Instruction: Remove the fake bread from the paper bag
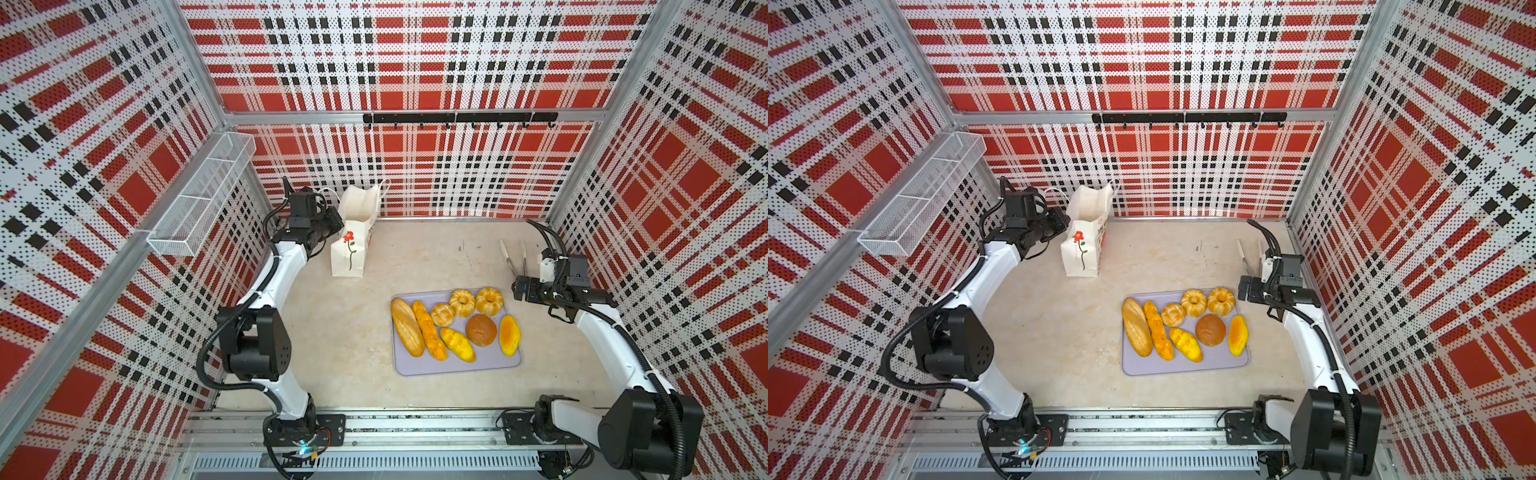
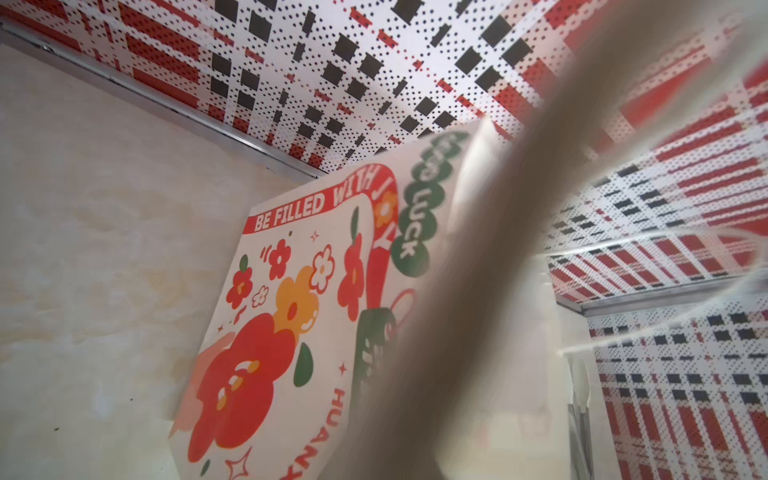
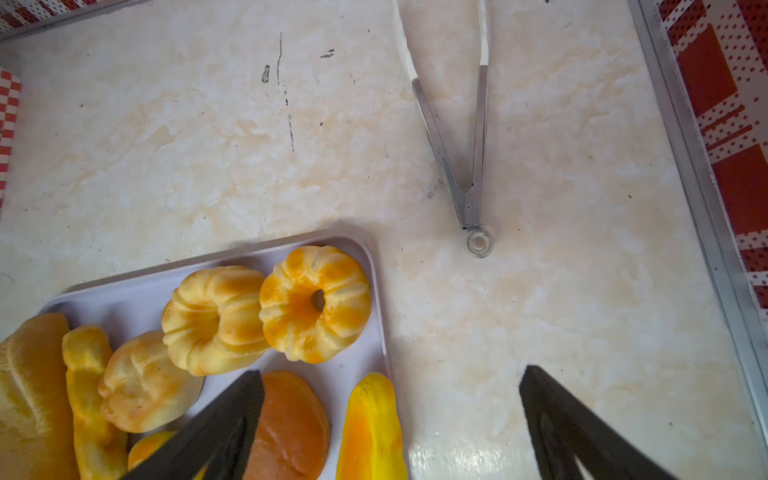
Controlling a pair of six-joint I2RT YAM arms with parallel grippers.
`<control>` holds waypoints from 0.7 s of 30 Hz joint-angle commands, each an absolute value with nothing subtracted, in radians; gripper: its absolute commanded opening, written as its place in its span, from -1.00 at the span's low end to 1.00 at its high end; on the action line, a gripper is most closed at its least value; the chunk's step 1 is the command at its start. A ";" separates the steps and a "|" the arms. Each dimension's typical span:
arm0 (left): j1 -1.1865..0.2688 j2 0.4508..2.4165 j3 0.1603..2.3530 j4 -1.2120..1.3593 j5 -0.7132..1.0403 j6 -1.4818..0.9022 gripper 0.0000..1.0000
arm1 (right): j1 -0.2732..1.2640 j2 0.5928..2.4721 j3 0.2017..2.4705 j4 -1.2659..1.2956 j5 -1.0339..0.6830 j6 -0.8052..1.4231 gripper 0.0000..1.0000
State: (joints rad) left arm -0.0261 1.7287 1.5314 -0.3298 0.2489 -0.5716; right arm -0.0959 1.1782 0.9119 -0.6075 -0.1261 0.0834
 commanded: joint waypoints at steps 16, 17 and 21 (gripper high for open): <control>0.046 1.592 1.506 -0.320 0.289 -0.451 0.99 | -0.095 1.106 0.946 -0.658 -0.185 0.107 1.00; 0.048 1.576 1.496 -0.320 0.287 -0.442 0.99 | -0.095 1.102 0.949 -0.664 -0.186 0.107 0.99; 0.071 1.500 1.436 -0.314 0.297 -0.414 0.99 | -0.095 1.084 0.962 -0.683 -0.183 0.109 1.00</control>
State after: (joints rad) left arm 0.0521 1.5562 1.4773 -0.3248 0.2893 -0.4538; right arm -0.0959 1.1141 0.9253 -0.6724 -0.1730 0.1051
